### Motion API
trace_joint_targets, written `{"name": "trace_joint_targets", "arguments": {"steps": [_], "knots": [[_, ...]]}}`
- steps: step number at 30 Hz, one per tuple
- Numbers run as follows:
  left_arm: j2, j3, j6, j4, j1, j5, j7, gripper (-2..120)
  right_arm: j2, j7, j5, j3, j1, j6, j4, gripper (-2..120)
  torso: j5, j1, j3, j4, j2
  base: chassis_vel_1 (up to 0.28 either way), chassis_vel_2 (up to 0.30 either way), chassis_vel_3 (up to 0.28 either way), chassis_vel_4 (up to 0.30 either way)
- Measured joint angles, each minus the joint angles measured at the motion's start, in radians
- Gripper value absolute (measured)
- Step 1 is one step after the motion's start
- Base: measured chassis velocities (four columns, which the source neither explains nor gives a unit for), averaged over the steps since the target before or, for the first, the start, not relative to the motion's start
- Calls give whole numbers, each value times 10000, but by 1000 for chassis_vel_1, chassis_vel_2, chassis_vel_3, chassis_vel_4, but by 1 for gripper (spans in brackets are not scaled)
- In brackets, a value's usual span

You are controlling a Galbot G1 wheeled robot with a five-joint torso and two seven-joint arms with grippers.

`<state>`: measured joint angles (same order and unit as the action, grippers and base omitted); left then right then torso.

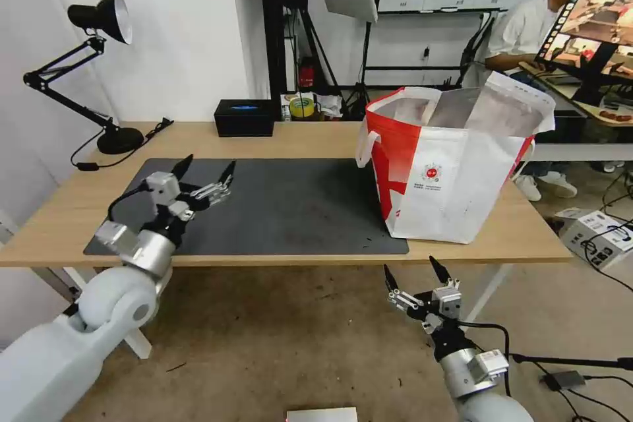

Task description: Pick up the trash from the table and place it into the takeout bag.

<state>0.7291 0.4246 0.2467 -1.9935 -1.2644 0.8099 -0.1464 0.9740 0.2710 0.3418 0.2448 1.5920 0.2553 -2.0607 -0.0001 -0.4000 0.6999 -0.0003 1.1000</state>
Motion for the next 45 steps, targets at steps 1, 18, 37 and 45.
{"name": "trace_joint_targets", "arguments": {"steps": [1,18,37,45], "knots": [[0,0,0,0,0,0,0,100,0,0,0,0,0,0,0,100,0,0,0,0,0,0,0,0,0],[2451,3307,1082,-405,-4304,-2106,543,100,0,-2,0,0,0,0,0,100,2,1,0,3,1,0,0,0,0],[3305,3503,1235,132,-5253,-2429,977,100,0,-1,0,0,0,0,0,100,1,0,1,3,0,0,0,0,0],[3412,3348,1235,339,-5291,-2514,1174,100,0,-1,0,-1,0,0,0,100,1,0,0,3,-1,0,0,0,0]]}}
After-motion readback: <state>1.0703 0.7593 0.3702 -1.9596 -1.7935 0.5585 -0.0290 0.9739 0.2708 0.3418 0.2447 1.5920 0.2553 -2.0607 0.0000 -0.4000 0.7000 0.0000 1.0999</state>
